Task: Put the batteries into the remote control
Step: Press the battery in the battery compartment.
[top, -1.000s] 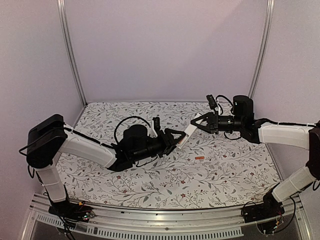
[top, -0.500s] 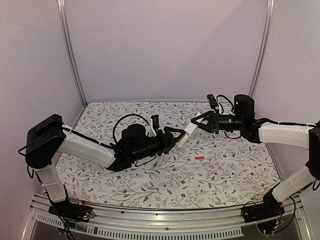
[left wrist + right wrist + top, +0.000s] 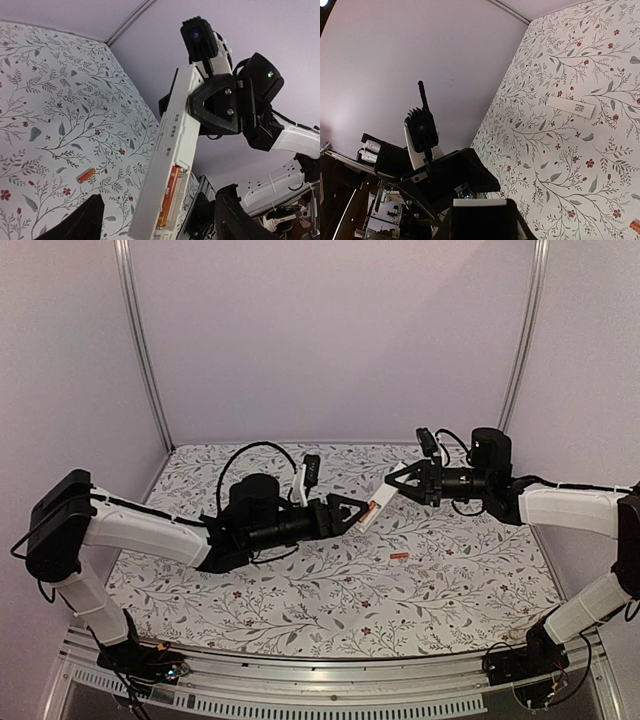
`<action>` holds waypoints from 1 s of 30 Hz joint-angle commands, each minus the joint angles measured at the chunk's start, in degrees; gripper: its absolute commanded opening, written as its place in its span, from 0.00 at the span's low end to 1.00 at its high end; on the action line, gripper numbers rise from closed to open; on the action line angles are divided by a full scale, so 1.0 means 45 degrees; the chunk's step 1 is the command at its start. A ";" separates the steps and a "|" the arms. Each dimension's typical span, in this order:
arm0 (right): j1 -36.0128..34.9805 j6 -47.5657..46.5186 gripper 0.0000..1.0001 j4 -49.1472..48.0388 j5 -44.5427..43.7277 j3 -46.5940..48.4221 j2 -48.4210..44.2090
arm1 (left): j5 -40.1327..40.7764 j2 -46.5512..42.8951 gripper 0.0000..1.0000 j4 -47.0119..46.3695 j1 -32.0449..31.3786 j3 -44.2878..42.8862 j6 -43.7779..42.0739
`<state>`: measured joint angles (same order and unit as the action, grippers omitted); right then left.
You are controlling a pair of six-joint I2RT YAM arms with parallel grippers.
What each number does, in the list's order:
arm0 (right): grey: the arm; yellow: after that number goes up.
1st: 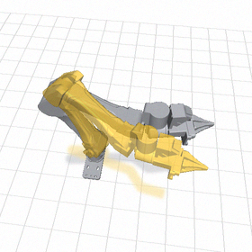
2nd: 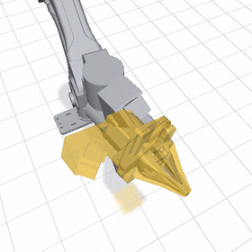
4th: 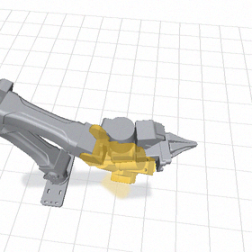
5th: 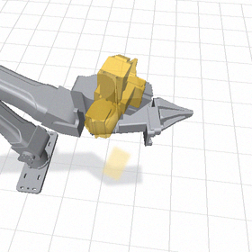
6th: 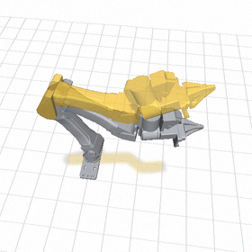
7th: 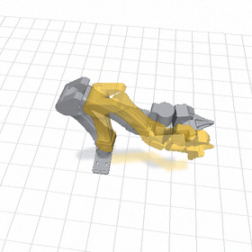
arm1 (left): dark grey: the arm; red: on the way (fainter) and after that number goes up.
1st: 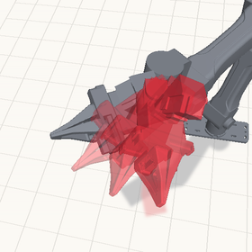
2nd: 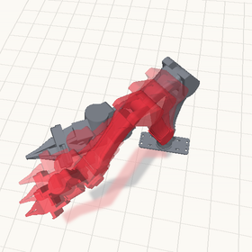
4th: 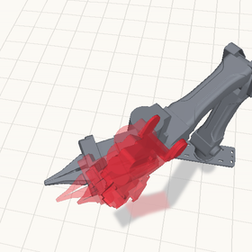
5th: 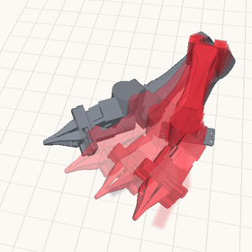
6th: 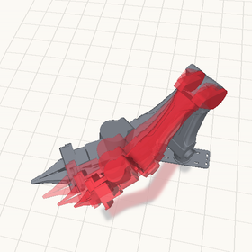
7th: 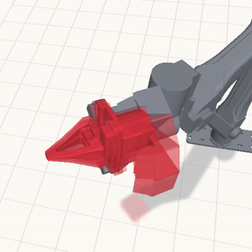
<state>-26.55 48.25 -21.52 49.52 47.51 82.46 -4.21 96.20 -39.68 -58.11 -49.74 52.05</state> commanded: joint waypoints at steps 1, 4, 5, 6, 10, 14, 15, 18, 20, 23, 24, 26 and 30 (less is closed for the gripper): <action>0.0073 0.0013 0.00 -0.0355 0.0656 0.0109 -0.0167 | -0.1607 -0.0621 0.76 0.2329 0.0387 -0.0660 -0.2952; 0.0059 -0.0089 0.00 -0.0374 0.0852 0.0102 -0.0225 | -0.2250 -0.0477 0.75 0.3502 0.0392 -0.1345 -0.3543; 0.0059 -0.0106 0.00 -0.0374 0.0901 0.0107 -0.0251 | -0.2349 -0.0431 0.74 0.3674 0.0395 -0.1471 -0.3640; 0.0064 -0.0130 0.00 -0.0384 0.0971 0.0107 -0.0285 | -0.2371 -0.0391 0.74 0.3790 0.0386 -0.1546 -0.3682; 0.0075 -0.0155 0.00 -0.0413 0.1122 0.0107 -0.0407 | -0.2324 -0.0218 0.63 0.4129 0.0390 -0.1804 -0.3843; 0.0058 -0.0122 0.00 -0.0467 0.1184 0.0107 -0.0433 | -0.2243 -0.0184 0.59 0.4589 0.0422 -0.1969 -0.4124; 0.0064 -0.0090 0.00 -0.0523 0.1215 0.0107 -0.0423 | -0.2192 -0.0179 0.58 0.4674 0.0426 -0.1974 -0.4157; 0.0069 0.0093 0.00 -0.0748 0.1276 0.0090 -0.0404 | -0.2077 -0.0243 0.53 0.4747 0.0470 -0.1881 -0.4206; 0.0061 0.0183 0.00 -0.0857 0.1298 0.0069 -0.0398 | -0.1952 -0.0274 0.50 0.4891 0.0504 -0.1875 -0.4284; 0.0062 0.0290 0.00 -0.1032 0.1349 0.0032 -0.0379 | -0.1724 -0.0369 0.42 0.5028 0.0591 -0.1812 -0.4273; 0.0057 0.0325 0.00 -0.1111 0.1373 0.0012 -0.0375 | -0.1709 -0.0378 0.40 0.5017 0.0642 -0.1800 -0.4235; 0.0065 0.0416 0.00 -0.1243 0.1416 -0.0014 -0.0360 | -0.1730 -0.0383 0.36 0.5006 0.0709 -0.1765 -0.4144; 0.0062 0.0478 0.00 -0.1274 0.1362 -0.0064 -0.0358 | -0.1862 -0.0363 0.52 0.4908 0.0740 -0.1833 -0.4143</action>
<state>-26.55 48.90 -24.05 54.08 47.46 82.19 -13.32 94.41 -20.25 -56.47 -57.45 34.02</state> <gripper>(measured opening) 0.209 0.414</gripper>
